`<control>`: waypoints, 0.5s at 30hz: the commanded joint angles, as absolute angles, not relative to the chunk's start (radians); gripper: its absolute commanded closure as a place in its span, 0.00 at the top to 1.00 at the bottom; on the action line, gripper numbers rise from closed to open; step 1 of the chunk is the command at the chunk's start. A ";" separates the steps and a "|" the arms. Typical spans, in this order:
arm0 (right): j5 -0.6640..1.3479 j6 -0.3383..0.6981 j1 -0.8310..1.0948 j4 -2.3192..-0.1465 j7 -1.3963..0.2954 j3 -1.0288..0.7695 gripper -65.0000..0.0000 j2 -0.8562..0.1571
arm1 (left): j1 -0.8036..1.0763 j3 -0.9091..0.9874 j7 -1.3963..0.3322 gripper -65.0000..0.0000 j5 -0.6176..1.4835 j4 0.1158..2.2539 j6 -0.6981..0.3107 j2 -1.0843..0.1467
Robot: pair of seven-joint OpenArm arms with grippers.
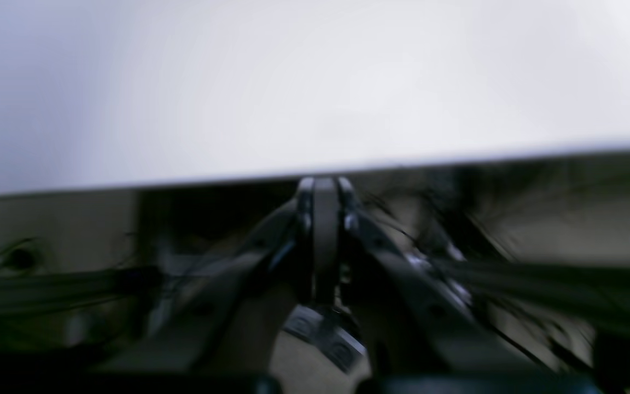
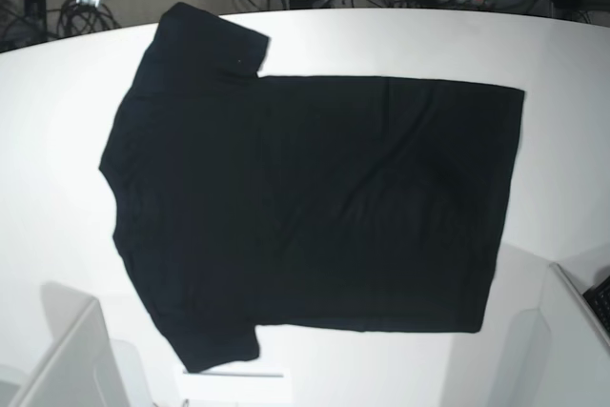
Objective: Fold the T-shirt properly
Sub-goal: 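Move both grippers down to the shoulder corners of the black T-shirt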
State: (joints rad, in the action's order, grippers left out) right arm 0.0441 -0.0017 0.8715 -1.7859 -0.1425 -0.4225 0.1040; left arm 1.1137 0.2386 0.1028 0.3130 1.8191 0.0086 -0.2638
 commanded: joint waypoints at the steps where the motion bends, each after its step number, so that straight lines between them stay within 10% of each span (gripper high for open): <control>1: 0.044 -0.005 0.866 -1.839 -0.153 -0.432 0.00 0.104 | 1.130 0.257 0.124 0.00 0.321 1.848 0.005 -0.266; 12: 0.455 -0.005 0.648 -2.006 -0.565 -0.409 0.00 0.042 | 1.040 0.394 0.122 0.00 0.334 1.900 0.004 -0.266; 15: 0.593 -0.005 0.616 -2.003 -0.628 -0.409 0.31 0.007 | 1.024 0.414 0.122 0.00 0.358 1.899 0.004 -0.266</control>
